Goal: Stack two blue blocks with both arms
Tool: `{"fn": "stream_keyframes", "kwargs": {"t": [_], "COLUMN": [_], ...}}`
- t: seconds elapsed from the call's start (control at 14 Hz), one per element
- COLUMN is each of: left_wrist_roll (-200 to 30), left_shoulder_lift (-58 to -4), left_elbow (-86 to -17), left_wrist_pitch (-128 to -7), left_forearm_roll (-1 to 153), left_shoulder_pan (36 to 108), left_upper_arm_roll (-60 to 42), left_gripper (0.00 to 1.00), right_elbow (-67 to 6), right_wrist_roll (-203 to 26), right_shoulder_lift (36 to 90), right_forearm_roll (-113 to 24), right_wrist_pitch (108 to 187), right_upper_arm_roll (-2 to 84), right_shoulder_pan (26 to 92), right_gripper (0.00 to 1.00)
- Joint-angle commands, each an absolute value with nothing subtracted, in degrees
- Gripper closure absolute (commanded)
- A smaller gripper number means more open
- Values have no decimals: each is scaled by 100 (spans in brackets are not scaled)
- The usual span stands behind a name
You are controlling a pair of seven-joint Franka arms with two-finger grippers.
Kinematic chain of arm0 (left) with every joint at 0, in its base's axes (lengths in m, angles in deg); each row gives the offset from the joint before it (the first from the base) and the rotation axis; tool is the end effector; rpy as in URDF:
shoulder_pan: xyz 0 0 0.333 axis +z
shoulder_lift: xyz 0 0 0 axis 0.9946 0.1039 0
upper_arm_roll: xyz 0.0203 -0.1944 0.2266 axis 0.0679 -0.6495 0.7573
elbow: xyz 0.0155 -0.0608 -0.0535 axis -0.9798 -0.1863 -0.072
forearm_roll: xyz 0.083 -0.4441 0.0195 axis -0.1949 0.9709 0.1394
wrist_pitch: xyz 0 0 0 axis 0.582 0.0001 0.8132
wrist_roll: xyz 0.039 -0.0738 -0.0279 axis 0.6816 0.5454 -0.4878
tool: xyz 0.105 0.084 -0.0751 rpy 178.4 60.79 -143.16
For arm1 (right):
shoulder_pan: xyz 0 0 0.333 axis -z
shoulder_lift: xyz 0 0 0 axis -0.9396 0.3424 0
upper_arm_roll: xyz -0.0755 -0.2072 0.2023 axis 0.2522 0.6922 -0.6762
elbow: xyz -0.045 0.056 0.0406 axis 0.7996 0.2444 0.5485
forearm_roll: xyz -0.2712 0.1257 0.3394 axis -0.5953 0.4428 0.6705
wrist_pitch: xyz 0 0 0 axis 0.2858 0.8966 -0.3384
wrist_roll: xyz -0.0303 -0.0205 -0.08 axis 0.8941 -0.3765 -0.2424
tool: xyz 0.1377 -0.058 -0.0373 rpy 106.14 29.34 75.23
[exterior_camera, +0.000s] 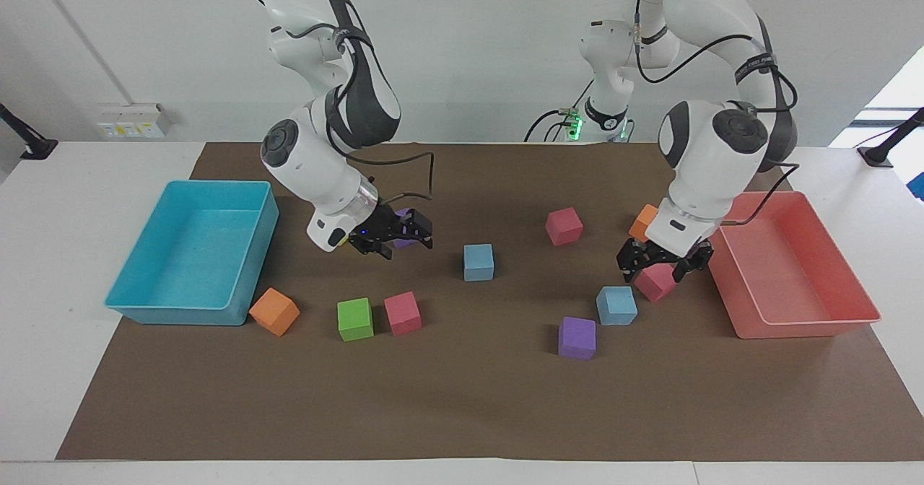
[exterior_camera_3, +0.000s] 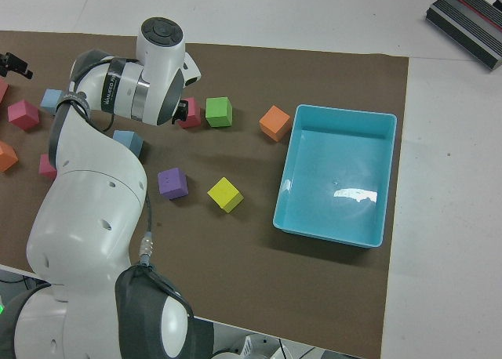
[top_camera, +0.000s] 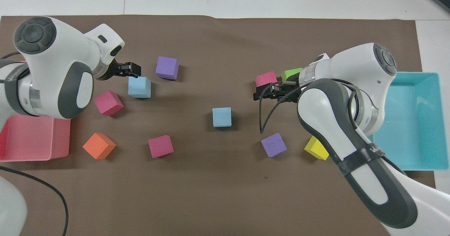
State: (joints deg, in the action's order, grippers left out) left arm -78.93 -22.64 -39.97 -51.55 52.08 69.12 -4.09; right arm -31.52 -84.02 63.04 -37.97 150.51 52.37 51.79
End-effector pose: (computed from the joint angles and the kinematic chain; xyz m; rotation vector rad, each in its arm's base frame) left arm 0.6959 -0.1595 0.3323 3.1086 -0.0804 0.1813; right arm 0.6504 0.2180 0.3107 -2.6073 0.0173 0.0545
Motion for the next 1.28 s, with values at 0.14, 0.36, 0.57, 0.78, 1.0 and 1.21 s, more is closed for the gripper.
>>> {"fn": "stream_keyframes", "kwargs": {"t": [0.14,0.36,0.57,0.78,1.0,1.21], "left_wrist_roll": [-8038,-8038,-8038,-8047,-8047,-8204], "left_shoulder_lift": [-2100,-2056,-1846,-1670,-1555,-1572], "left_elbow": [-4451,-4741,-4768,-4768,-4803,-4803], "left_wrist_pitch": [-5935,-6339,-6585,-6752,-6824,-6683], "left_forearm_roll": [5183,5183,5183,5183,5174,5174], "left_shoulder_pan": [6778,6778,6734,6681,6611,6610], "left_upper_arm_roll": [-326,-326,-326,-317,-299,-299], "left_gripper": [0,0,0,0,0,0], "right_elbow": [-3836,-3916,-4109,-4136,-4136,-4136], "right_wrist_roll": [-9719,-9828,-9836,-9889,-9889,-9889], "right_shoulder_lift": [6380,6512,6547,6740,6785,6873], "right_forearm_roll": [-2201,-1734,-1302,-750,-572,-555], "right_wrist_pitch": [15400,15391,15496,15452,15461,15444], "right_upper_arm_roll": [5155,5155,5155,5155,5155,5146], "right_shoulder_pan": [5337,5337,5337,5372,5346,5328], "right_gripper": [17,86,100,100,100,100]}}
